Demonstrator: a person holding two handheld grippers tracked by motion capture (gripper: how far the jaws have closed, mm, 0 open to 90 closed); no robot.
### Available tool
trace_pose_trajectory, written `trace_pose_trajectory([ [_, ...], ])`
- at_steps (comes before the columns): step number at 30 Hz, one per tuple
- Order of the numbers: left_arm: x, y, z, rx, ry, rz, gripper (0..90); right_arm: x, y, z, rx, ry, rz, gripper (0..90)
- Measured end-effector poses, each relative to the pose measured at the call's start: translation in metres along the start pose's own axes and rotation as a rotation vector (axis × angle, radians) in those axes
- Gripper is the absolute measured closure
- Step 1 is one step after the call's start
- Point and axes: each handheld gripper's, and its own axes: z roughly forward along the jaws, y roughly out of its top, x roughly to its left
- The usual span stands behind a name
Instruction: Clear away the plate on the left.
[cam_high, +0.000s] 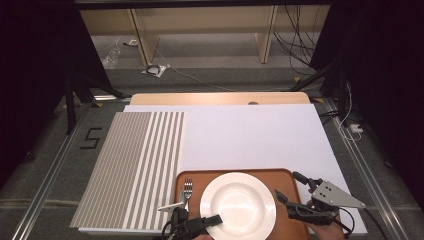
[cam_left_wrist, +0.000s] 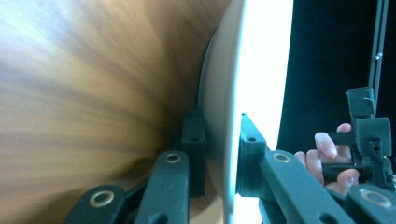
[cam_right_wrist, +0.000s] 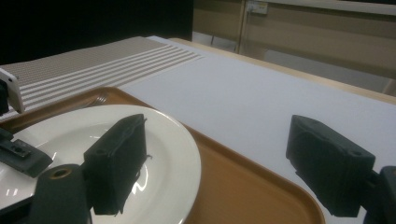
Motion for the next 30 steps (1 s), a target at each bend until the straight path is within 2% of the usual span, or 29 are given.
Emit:
trace_pose_trajectory([
  [8, 0.0, 0.0, -0.001, -0.004, -0.001, 0.008, 76.9, 0.0, 0.0, 0.0, 0.001, 0.001, 0.002, 21.1],
  [15, -0.001, 0.003, -0.005, -0.021, -0.014, 0.027, 70.4, 0.0, 0.0, 0.0, 0.0, 0.001, 0.002, 21.1],
  [17, -0.003, 0.004, -0.007, -0.03, -0.008, 0.056, 67.4, 0.0, 0.0, 0.0, 0.001, 0.001, 0.002, 21.1],
  [20, -0.006, 0.007, -0.009, -0.046, -0.006, 0.076, 64.7, 0.0, 0.0, 0.0, 0.0, 0.002, 0.001, 21.1],
  [26, -0.013, 0.013, -0.016, -0.086, 0.006, 0.17, 58.7, 0.0, 0.0, 0.0, 0.0, 0.002, 0.002, 21.1],
  [29, -0.015, 0.016, -0.019, -0.102, 0.014, 0.19, 56.4, 0.0, 0.0, 0.0, -0.002, 0.003, 0.001, 21.1],
  [30, -0.016, 0.018, -0.021, -0.109, 0.019, 0.209, 55.9, 0.0, 0.0, 0.0, -0.001, 0.002, 0.001, 21.1],
])
